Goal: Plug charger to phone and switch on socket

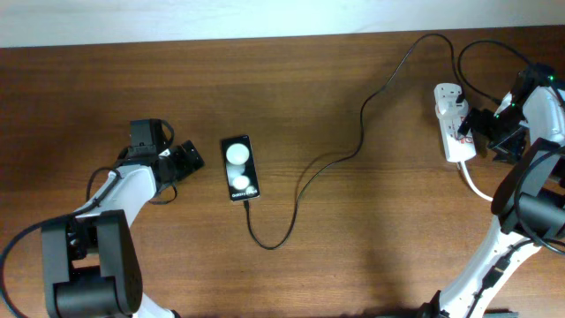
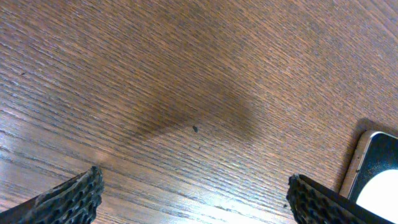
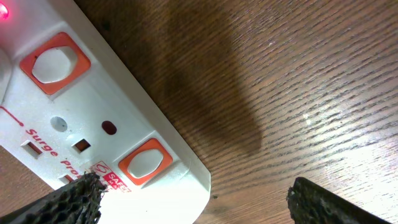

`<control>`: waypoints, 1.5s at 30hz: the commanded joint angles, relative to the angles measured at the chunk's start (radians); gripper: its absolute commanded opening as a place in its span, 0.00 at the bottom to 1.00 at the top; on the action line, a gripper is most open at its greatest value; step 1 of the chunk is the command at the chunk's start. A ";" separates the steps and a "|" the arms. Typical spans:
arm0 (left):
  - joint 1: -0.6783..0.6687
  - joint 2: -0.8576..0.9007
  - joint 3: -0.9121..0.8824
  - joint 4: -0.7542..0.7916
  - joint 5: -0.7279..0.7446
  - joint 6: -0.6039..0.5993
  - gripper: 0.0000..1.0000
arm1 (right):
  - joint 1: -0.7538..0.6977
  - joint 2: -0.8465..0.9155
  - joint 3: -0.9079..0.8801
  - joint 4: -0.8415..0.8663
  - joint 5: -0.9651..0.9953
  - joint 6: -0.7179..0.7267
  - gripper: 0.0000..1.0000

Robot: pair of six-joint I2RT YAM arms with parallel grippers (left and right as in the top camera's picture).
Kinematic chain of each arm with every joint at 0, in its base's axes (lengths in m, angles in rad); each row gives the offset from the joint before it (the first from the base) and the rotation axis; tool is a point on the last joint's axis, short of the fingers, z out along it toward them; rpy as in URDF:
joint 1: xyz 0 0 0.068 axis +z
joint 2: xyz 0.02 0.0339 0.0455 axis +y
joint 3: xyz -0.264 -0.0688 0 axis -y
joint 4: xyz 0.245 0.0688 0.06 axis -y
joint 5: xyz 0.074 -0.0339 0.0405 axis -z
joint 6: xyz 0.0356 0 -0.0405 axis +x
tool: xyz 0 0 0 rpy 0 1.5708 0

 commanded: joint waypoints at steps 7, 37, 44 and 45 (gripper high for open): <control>0.002 0.002 -0.018 -0.010 0.000 0.005 0.99 | -0.005 -0.014 0.021 -0.003 0.020 -0.007 0.99; -0.017 -0.249 -0.018 -0.011 0.000 0.005 0.99 | -0.005 -0.014 0.021 -0.003 0.020 -0.007 0.99; -0.068 -0.336 -0.018 -0.011 0.000 0.005 0.99 | -0.005 -0.014 0.021 -0.003 0.020 -0.007 0.99; -0.077 -0.337 -0.018 -0.013 0.000 0.005 0.99 | -0.005 -0.014 0.021 -0.003 0.020 -0.007 0.99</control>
